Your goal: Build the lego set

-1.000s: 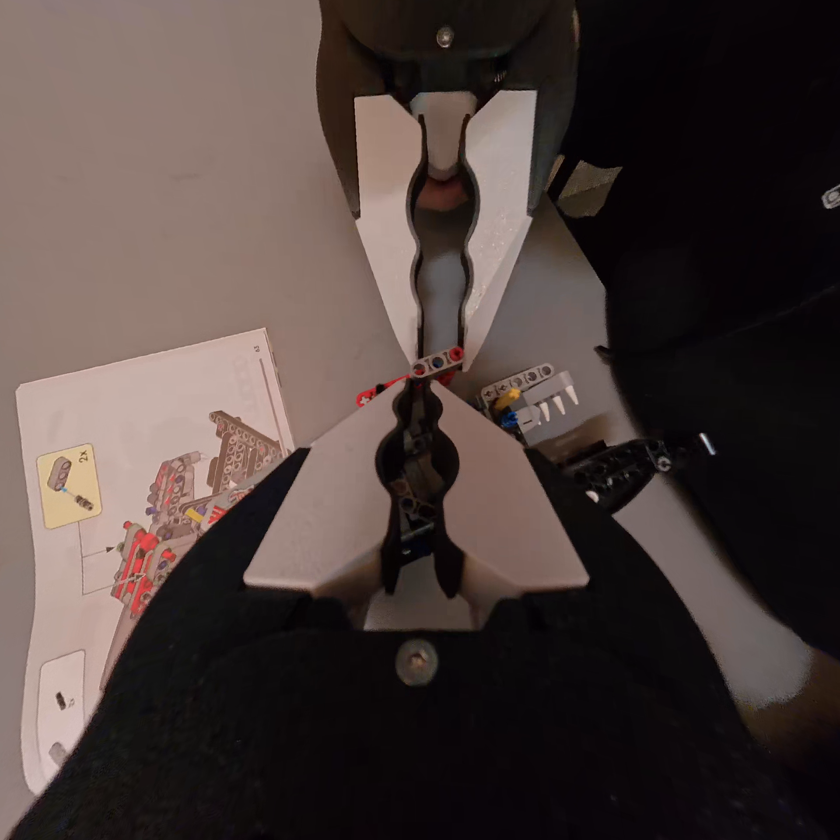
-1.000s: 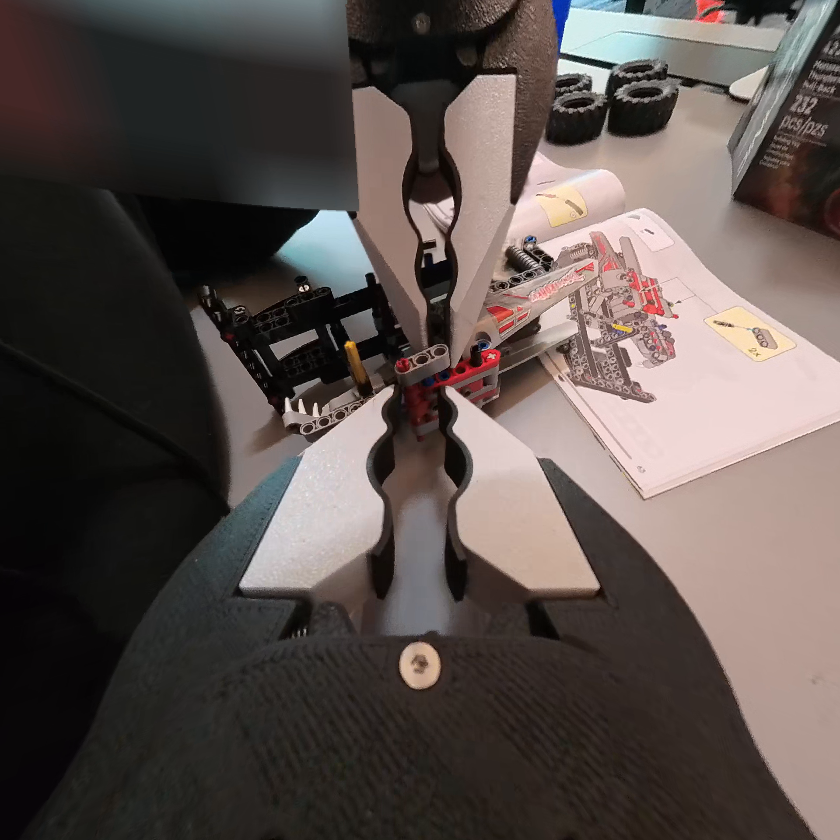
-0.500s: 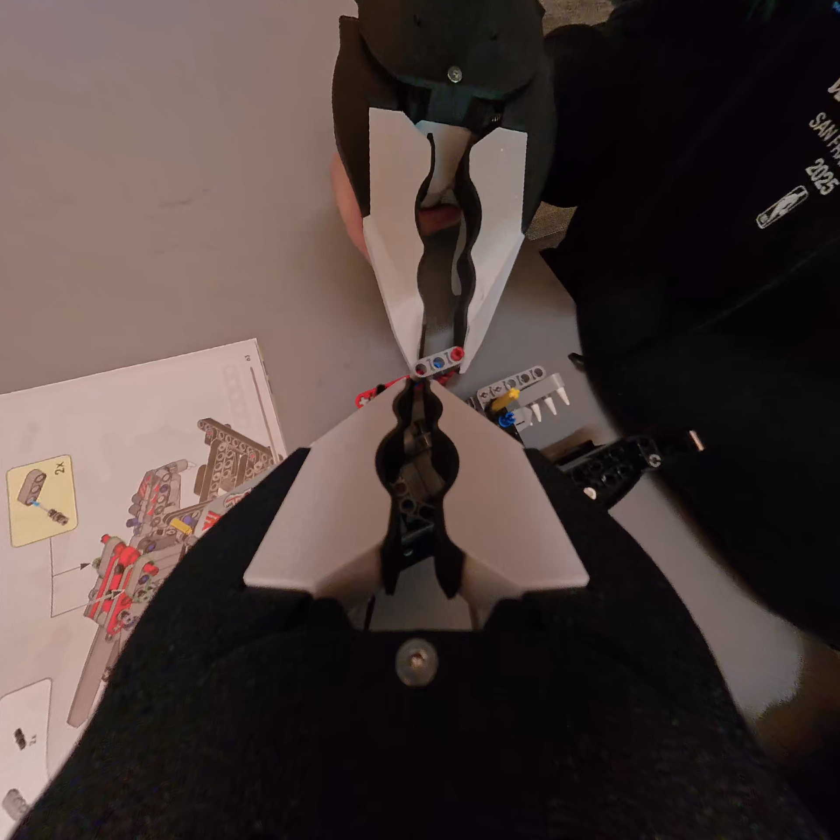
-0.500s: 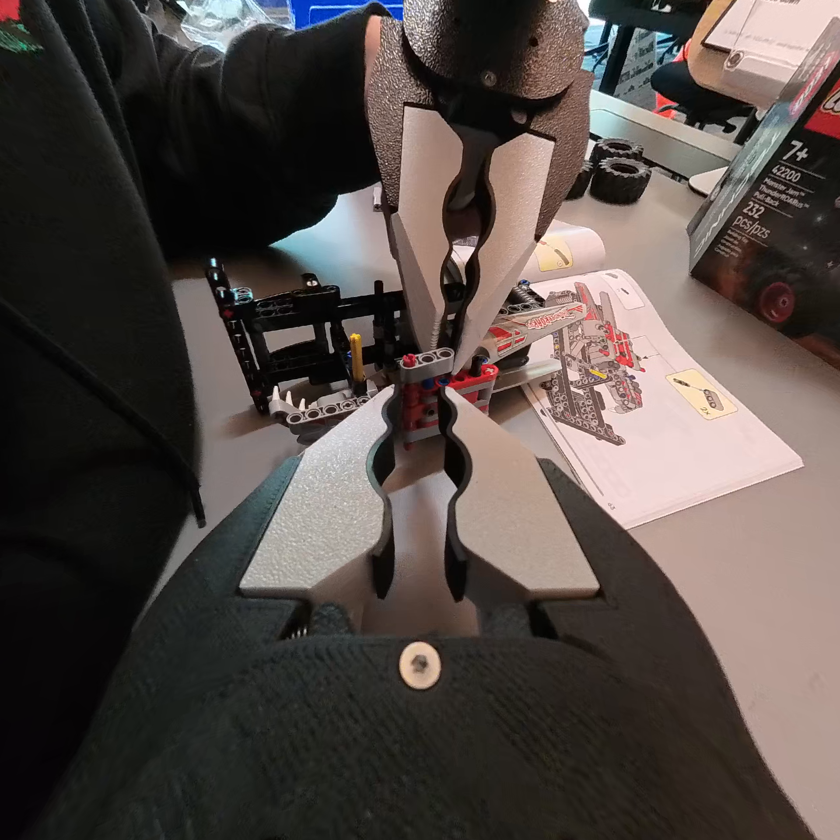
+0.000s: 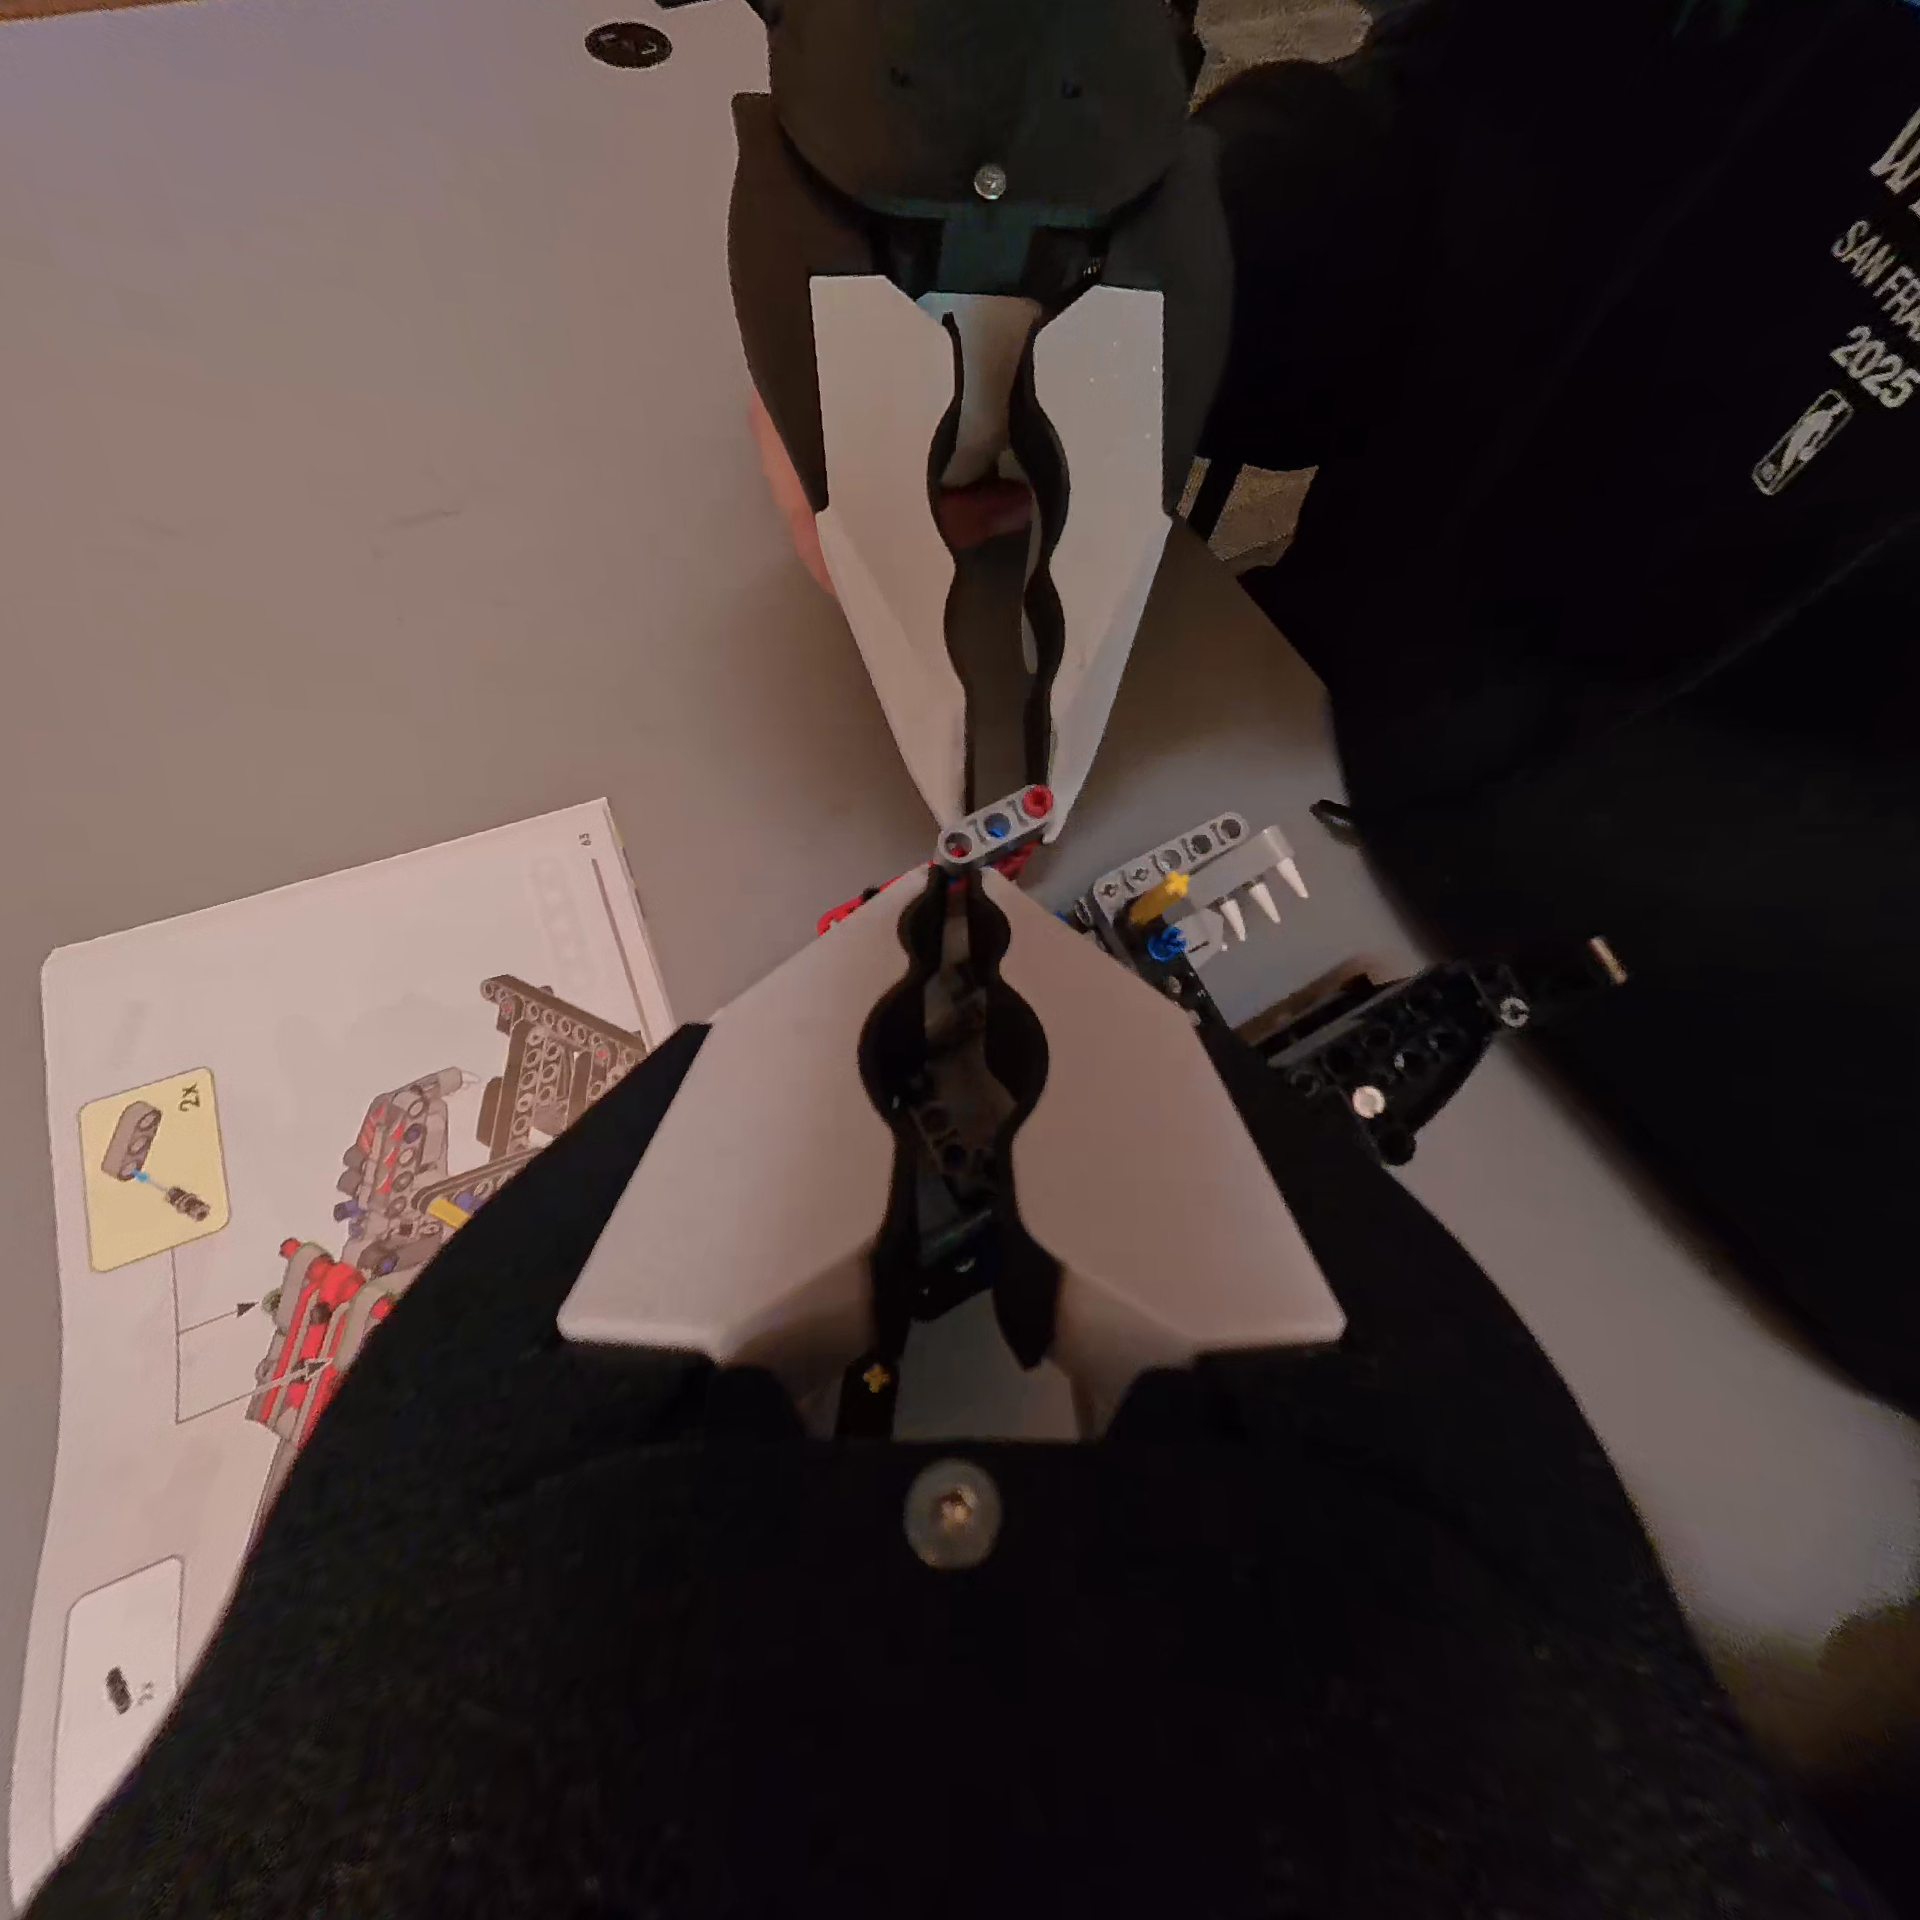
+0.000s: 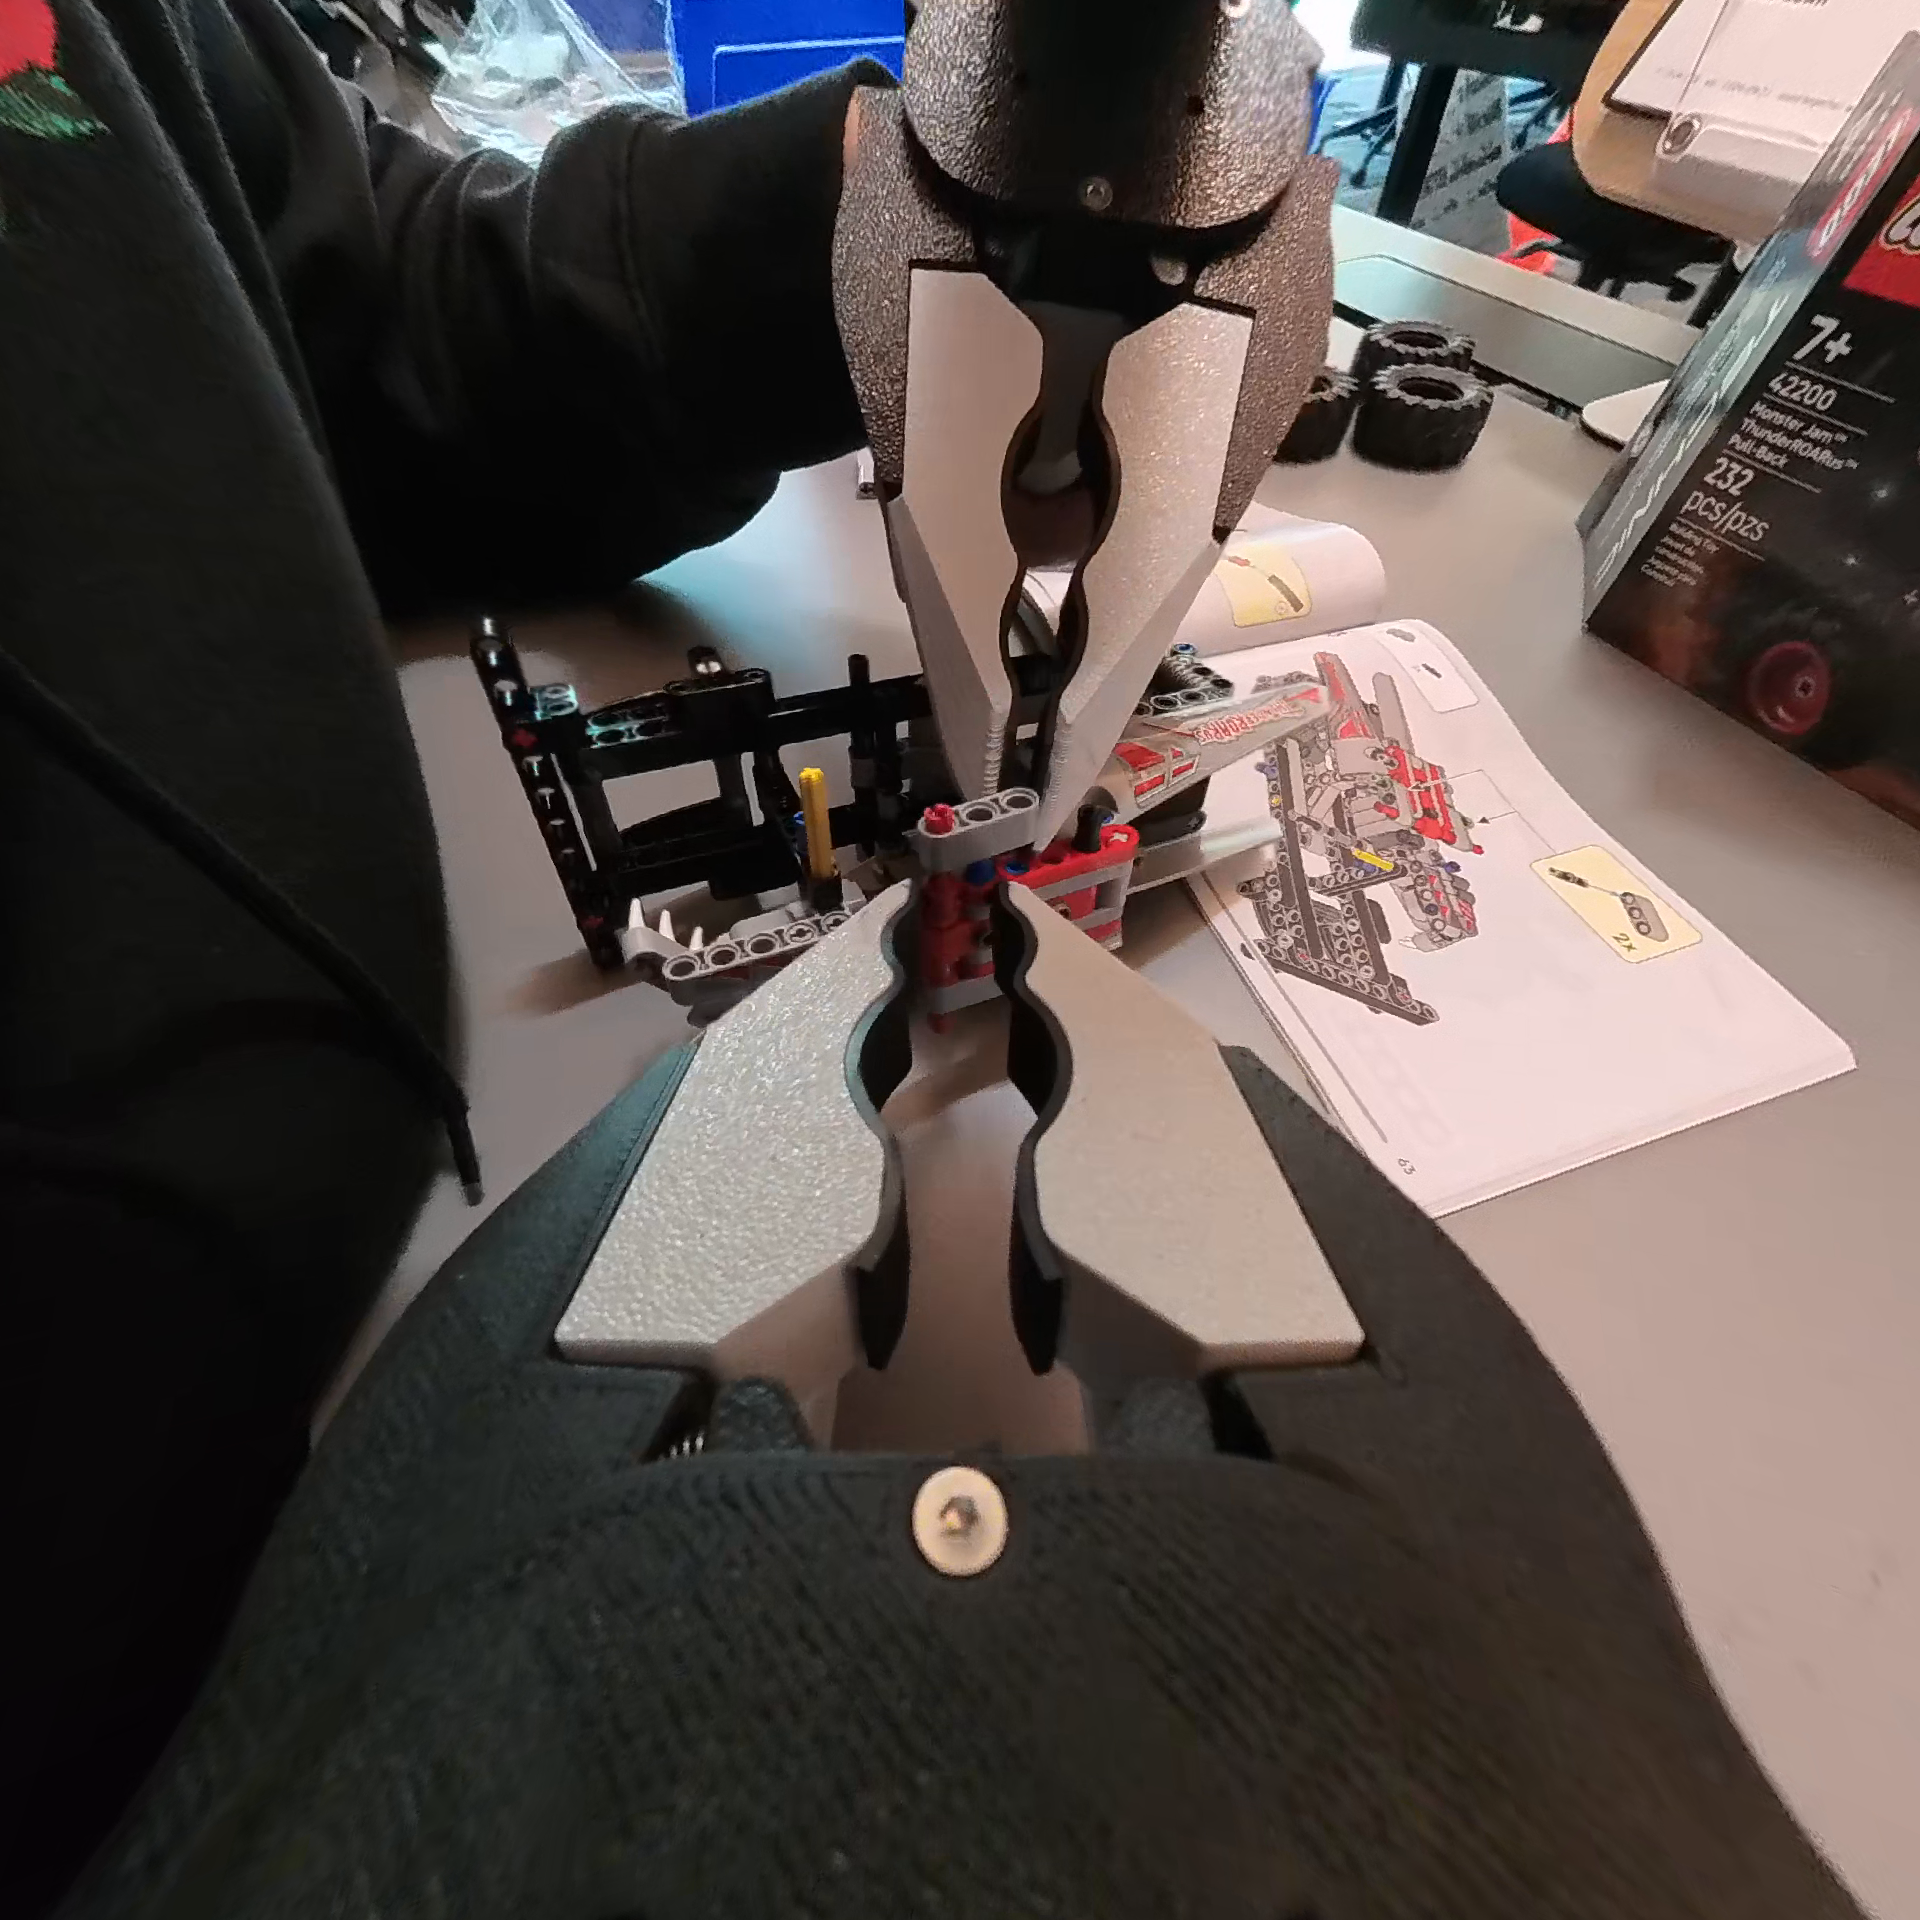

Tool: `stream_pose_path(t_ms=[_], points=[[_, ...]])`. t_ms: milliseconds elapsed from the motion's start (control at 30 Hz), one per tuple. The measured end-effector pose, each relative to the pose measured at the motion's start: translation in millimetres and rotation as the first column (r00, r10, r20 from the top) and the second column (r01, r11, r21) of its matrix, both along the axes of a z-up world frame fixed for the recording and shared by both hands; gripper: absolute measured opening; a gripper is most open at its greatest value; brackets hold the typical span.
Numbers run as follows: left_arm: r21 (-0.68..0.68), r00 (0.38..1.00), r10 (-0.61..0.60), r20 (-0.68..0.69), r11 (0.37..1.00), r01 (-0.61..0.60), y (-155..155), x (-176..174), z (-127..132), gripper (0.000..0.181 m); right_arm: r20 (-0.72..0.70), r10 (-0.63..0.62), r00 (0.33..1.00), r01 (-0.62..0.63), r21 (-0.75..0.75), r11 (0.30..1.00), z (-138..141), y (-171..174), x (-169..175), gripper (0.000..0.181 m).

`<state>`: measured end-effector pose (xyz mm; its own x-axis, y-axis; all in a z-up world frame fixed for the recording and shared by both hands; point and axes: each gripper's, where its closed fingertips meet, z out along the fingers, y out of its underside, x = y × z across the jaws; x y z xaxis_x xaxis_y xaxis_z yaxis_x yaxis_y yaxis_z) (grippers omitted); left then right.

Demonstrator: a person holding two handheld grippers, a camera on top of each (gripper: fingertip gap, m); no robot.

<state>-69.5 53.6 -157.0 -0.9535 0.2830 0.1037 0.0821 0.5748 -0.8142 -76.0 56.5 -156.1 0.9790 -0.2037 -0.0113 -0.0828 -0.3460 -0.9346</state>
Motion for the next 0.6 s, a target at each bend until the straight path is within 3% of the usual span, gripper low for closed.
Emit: stream_pose_path(t_ms=[267, 367, 600], points=[[-0.006, 1.0, 0.002, -0.025, 1.0, -0.003, 1, 1, 0, 0.001, -0.042, 0.009, 0.999, -0.009, 0.019, 1.0, 1, 1, 2, 0.011], [0.002, 1.0, 0.002, 0.003, 1.0, -0.002, 1, 1, 0, 0.002, -0.1, 0.039, 0.994, -0.033, 0.064, 0.997, 6, 0, 1, 0.022], [0.015, 1.0, -0.019, -0.015, 1.0, 0.019, 2, -3, -2, 0.003, -0.138, 0.071, 0.988, -0.054, 0.12, 0.991, 13, 0, 2, 0.016]])
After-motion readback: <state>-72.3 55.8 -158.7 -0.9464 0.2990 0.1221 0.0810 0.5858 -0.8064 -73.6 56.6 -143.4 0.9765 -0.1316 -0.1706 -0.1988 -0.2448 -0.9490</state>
